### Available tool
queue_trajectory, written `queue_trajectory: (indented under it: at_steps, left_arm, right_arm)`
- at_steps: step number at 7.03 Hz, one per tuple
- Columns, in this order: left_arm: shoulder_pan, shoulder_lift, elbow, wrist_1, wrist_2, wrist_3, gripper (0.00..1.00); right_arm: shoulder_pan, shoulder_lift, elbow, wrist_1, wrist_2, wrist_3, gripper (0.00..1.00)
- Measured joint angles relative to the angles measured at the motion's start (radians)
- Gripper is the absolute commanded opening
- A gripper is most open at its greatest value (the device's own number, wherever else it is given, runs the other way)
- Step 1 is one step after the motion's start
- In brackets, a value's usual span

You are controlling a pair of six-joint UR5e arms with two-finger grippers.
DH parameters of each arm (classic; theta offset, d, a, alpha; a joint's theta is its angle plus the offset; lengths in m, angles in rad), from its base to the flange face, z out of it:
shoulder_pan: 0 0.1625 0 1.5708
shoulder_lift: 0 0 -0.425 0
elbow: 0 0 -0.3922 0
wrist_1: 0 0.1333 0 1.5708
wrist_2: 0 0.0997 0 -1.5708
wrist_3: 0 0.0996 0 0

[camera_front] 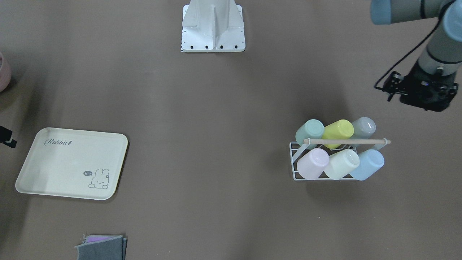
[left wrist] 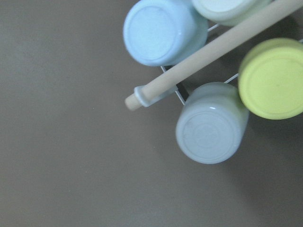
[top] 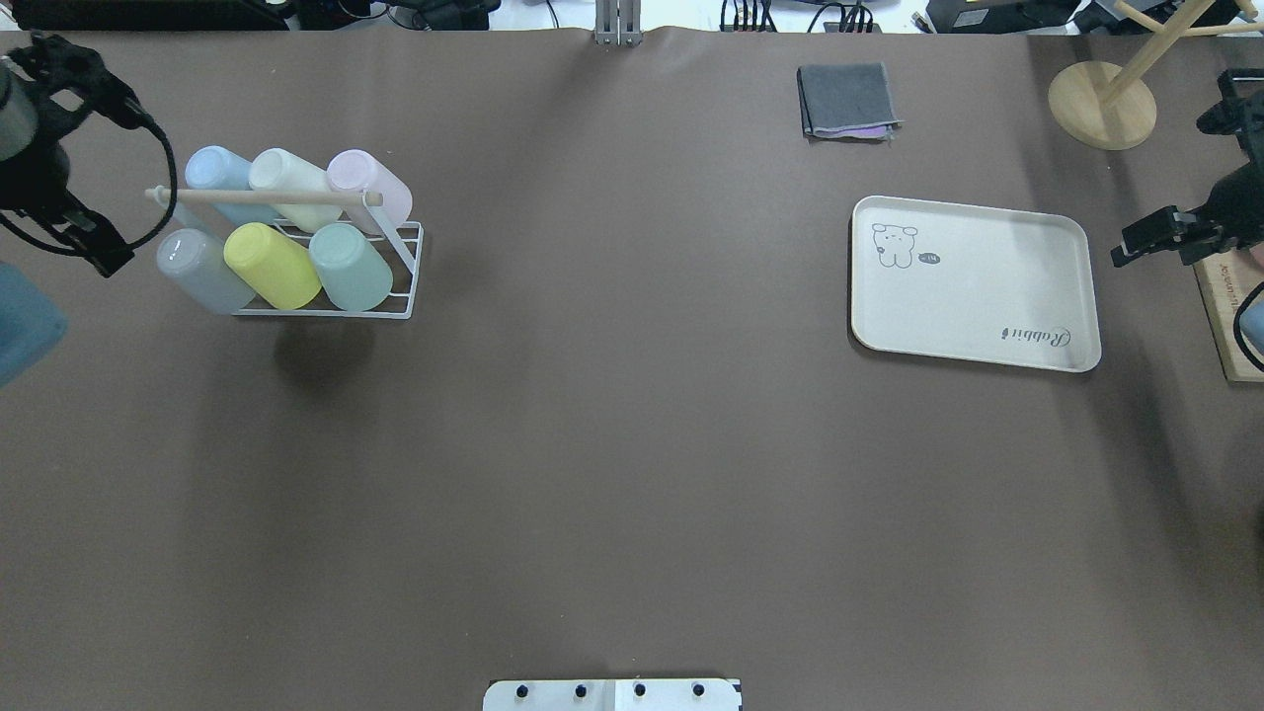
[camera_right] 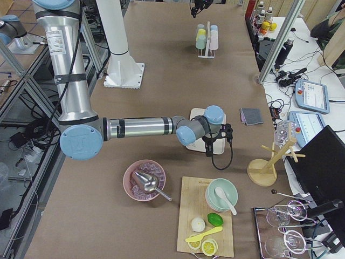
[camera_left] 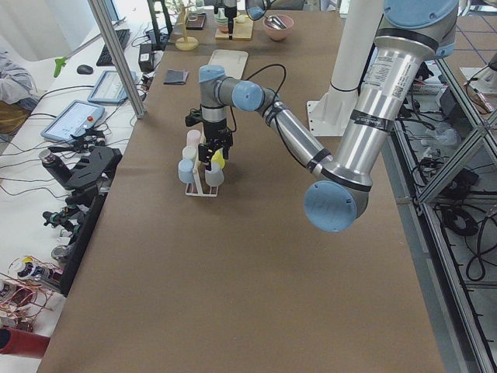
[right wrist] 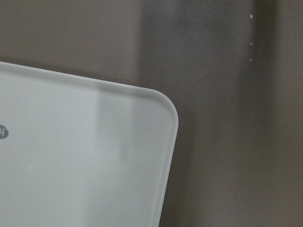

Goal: Pick up and place green cup on tray

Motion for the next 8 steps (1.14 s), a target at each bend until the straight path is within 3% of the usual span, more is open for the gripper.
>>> queue_trajectory:
  at_steps: [1,5,6,8]
  left_arm:
    - [0.057,-0.065,0.001,0.065,0.071,0.065,0.98]
    - [0.269,-0.283,0.027,0.361,0.414,0.259,0.98]
    - [0.326,-0.313,0.03,0.412,0.448,0.269,0.98]
    - [0.431,-0.329,0.033,0.46,0.561,0.326,0.98]
  right_arm:
    - [-0.011,0.029,-0.042,0.0,0.0,0.002,0.92]
    - [-0.069,0.072,-0.132,0.052,-0.001,0.022,0.97]
    - [-0.078,0.072,-0.139,0.056,-0.002,0.023,0.94]
    - [-0.088,0.071,-0.153,0.057,-0.002,0.023,0.78]
